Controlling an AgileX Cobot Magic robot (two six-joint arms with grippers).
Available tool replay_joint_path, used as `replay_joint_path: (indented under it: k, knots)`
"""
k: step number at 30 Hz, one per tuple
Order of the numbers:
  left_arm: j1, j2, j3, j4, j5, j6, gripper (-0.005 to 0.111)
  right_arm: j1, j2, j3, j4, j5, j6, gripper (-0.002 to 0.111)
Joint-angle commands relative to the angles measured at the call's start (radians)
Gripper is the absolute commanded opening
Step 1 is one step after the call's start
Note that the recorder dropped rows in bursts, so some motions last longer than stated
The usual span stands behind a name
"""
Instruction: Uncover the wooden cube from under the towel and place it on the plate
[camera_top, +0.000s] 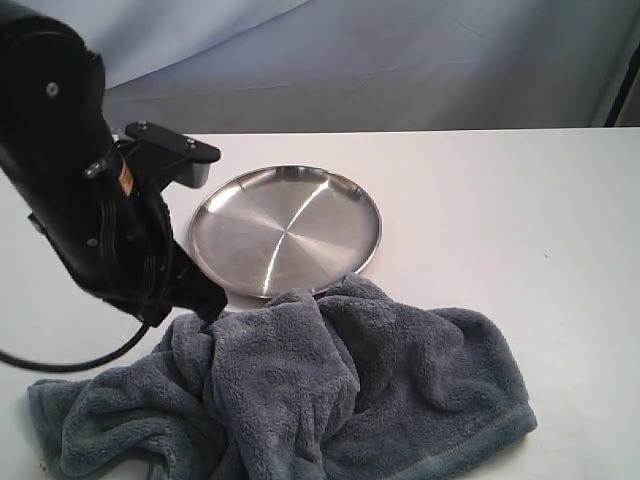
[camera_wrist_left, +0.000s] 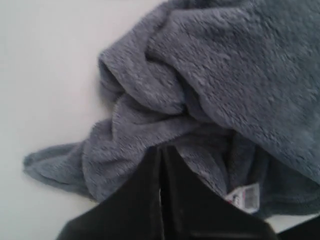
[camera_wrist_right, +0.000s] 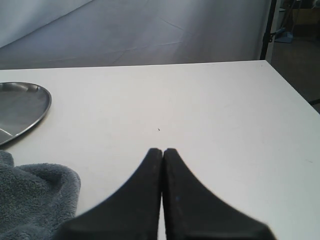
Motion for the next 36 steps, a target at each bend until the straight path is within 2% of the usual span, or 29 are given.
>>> replay_joint_path:
  k: [1,9,13,20,25,30,36]
  knots:
    - [-0.022,-0.096,0.103,-0.05,-0.023,-0.01,0.0,0.0,-0.006,0.003,0.005,0.012,0.004,0.003]
    - [-0.022,-0.253,0.262,-0.073,-0.11,-0.01,0.0,0.0,-0.006,0.003,0.005,0.012,0.004,0.003]
    - [-0.022,-0.314,0.356,-0.081,-0.152,0.093,0.0,0.0,-0.006,0.003,0.005,0.012,0.004,0.003]
    - [-0.022,-0.336,0.511,-0.113,-0.192,0.101,0.0,0.0,-0.006,0.003,0.005,0.012,0.004,0.003]
    - [-0.022,-0.336,0.598,-0.199,-0.285,0.111,0.003,0.0,-0.006,0.003,0.005,0.012,0.004,0.003]
    - [-0.022,-0.336,0.639,-0.239,-0.369,0.19,0.017,0.0,-0.006,0.003,0.005,0.012,0.004,0.003]
    - [-0.022,-0.336,0.647,-0.301,-0.431,0.215,0.051,0.0,-0.006,0.003,0.005,0.012,0.004,0.003]
